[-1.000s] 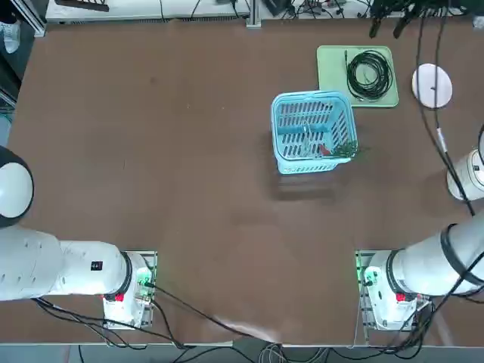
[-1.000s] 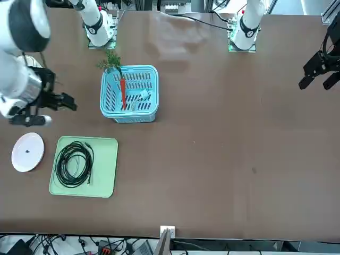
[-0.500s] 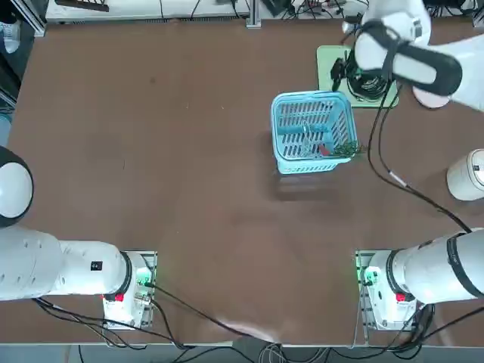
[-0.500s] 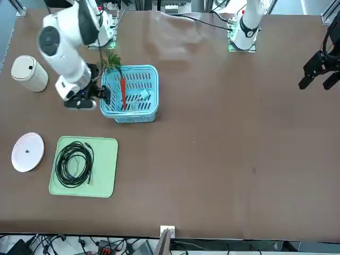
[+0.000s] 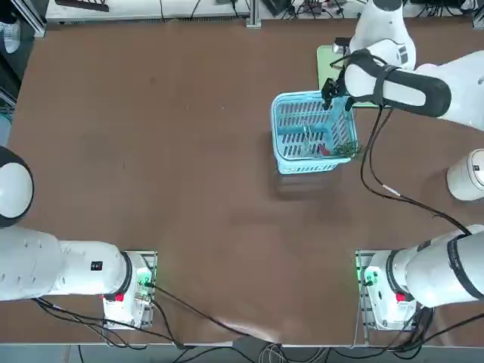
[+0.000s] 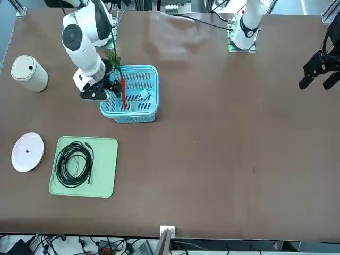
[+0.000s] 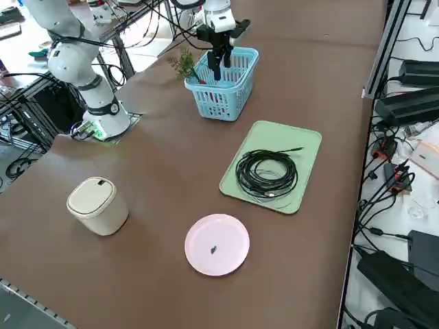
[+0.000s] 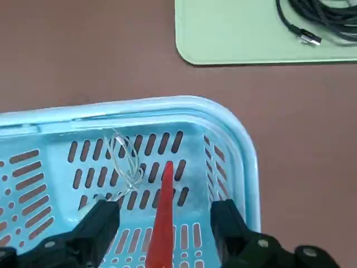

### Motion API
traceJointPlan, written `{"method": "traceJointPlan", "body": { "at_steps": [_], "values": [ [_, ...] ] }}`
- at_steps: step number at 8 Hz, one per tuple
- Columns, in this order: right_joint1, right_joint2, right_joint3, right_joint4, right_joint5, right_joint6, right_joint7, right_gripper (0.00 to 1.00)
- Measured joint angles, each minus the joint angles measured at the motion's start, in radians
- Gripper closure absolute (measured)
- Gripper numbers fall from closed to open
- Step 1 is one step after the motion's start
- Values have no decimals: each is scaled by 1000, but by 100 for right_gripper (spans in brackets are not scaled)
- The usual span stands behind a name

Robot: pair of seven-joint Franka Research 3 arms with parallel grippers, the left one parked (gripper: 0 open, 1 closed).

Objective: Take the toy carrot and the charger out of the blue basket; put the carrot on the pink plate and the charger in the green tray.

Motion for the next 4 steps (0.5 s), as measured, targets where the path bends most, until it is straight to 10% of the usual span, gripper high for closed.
{"method": "traceJointPlan", "body": {
  "at_steps": [4],
  "values": [
    [50,40,0,-45,0,75,38,0]
  ]
}}
